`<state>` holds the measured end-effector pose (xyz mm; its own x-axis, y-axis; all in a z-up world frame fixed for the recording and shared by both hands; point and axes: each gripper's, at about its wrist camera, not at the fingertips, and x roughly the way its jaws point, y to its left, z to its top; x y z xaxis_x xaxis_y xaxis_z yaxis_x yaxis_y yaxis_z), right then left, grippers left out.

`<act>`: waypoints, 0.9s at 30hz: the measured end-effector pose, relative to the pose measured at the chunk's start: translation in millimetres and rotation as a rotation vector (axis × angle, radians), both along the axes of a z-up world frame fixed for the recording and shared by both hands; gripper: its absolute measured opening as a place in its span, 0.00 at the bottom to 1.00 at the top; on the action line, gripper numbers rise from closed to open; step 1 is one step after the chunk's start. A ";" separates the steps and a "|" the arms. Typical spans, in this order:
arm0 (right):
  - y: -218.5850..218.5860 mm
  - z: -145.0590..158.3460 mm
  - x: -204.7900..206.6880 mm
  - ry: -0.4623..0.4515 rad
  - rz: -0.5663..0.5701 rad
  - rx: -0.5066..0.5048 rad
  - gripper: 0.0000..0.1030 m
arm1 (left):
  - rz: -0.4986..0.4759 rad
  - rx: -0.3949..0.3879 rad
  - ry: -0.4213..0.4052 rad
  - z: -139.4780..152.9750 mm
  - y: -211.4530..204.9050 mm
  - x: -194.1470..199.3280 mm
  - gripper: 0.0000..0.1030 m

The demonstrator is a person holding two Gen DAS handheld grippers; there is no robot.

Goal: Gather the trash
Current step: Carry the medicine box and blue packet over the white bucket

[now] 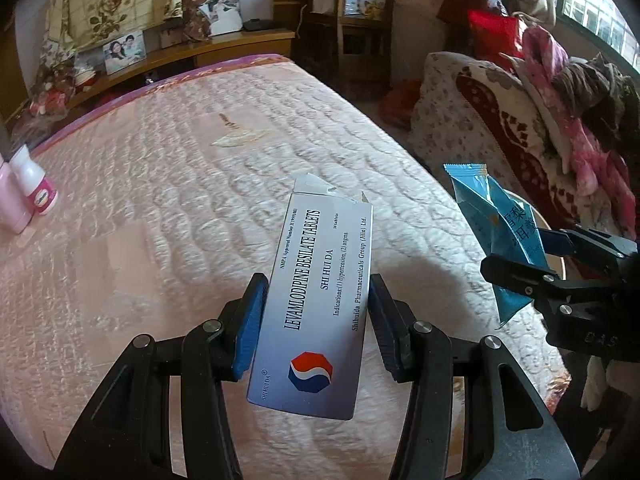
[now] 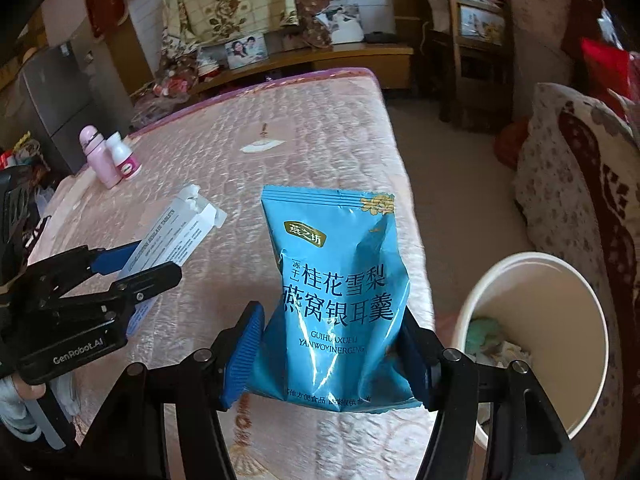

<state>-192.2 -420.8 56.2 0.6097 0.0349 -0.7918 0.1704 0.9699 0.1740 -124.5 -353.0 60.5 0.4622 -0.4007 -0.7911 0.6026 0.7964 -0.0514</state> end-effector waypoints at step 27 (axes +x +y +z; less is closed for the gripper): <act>-123.7 -16.2 -76.8 0.065 -0.243 -0.026 0.62 | -0.233 -0.021 0.053 -7.2 -149.4 -43.9 0.47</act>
<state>-269.0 -544.5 40.0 0.5454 -0.1280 -0.8284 0.4095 0.9030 0.1301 -168.4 -502.4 53.4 0.3135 -0.5084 -0.8020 0.7662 0.6343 -0.1026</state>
